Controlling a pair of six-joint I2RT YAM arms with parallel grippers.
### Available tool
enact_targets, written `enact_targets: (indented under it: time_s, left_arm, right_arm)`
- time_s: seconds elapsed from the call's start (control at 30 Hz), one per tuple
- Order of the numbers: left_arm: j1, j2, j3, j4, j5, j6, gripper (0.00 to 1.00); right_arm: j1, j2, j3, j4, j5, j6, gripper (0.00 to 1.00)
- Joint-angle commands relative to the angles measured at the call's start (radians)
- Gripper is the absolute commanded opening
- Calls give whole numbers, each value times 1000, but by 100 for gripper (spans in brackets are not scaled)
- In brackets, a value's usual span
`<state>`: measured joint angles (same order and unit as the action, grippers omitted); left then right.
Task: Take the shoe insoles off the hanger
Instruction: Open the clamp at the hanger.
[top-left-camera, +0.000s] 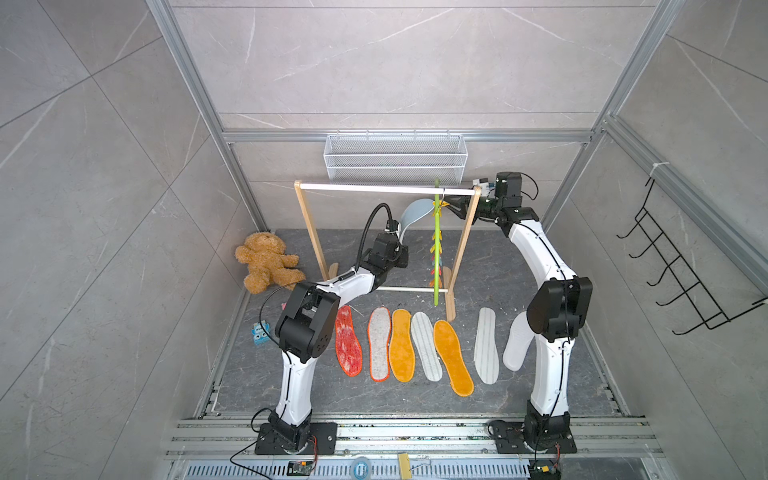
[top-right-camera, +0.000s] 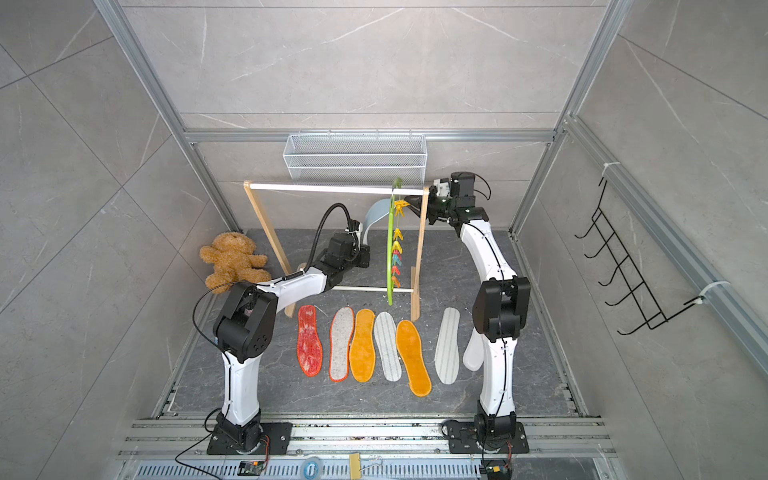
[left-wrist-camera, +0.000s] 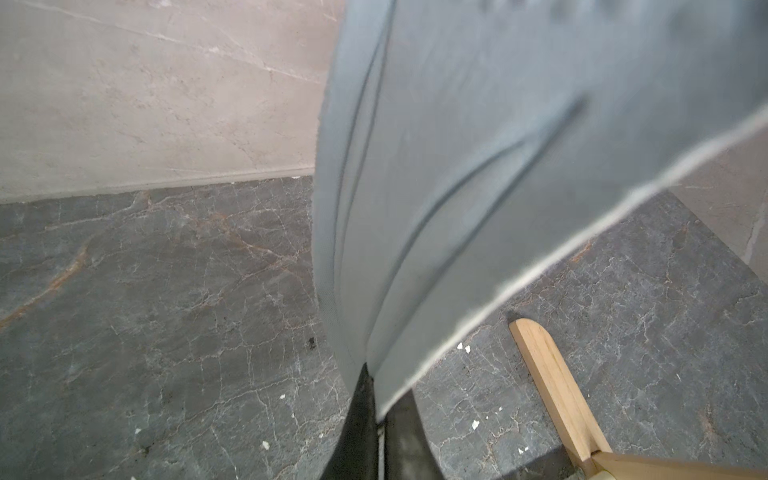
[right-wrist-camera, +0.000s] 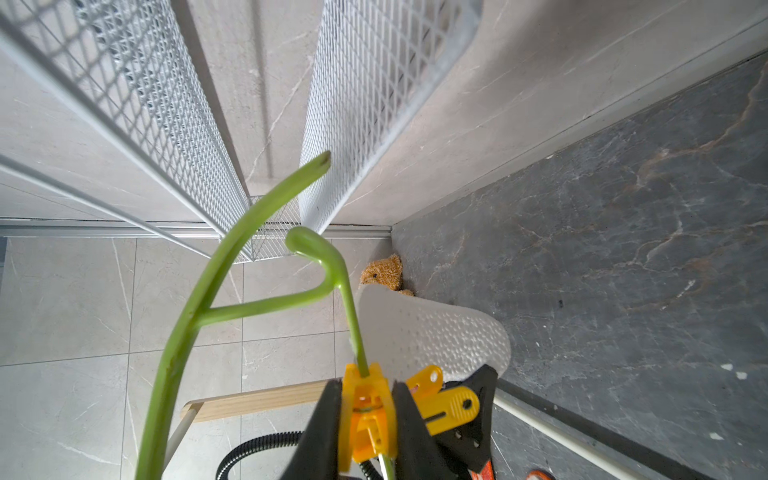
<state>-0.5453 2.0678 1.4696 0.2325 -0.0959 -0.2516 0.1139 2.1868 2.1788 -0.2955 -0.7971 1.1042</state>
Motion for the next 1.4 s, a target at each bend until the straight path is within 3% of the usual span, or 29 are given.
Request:
enact_targets:
  time_s: [0.0, 0.43, 0.53, 0.63, 0.67, 0.73, 0.9, 0.97, 1.07, 1.2, 1.37]
  left_arm:
    - [6, -37, -26, 60, -11, -46, 0]
    - [19, -66, -101, 105, -25, -98, 0]
    - [21, -70, -106, 105, -24, -97, 0]
    - [23, -74, -113, 106, -21, -97, 0]
    - [24, -75, -115, 109, -18, -97, 0]
    - [25, -77, -124, 113, -15, -102, 0]
    - [27, -82, -141, 120, -10, -101, 0]
    - [28, -80, -139, 118, -8, -101, 0]
    - [28, -75, -133, 121, -5, -105, 0]
    - [27, -77, -133, 122, -5, -105, 0]
    - [27, -95, -161, 129, -5, -104, 0]
  right_arm:
    - [14, 30, 40, -4, -13, 3, 19]
    - [44, 116, 221, -140, -13, -30, 21]
    - [59, 189, 380, -268, -7, -99, 22]
    - [70, 415, 874, -557, 24, -158, 31]
    - [65, 455, 923, -511, -49, -84, 30]
    - [59, 509, 955, -487, -65, -6, 23]
    - [67, 531, 988, -561, -23, -84, 31]
    - [67, 526, 989, -540, -33, -76, 55]
    - [66, 519, 989, -544, -30, -80, 73]
    - [65, 508, 989, -594, 1, -116, 88]
    - [47, 471, 988, -661, 58, -171, 93]
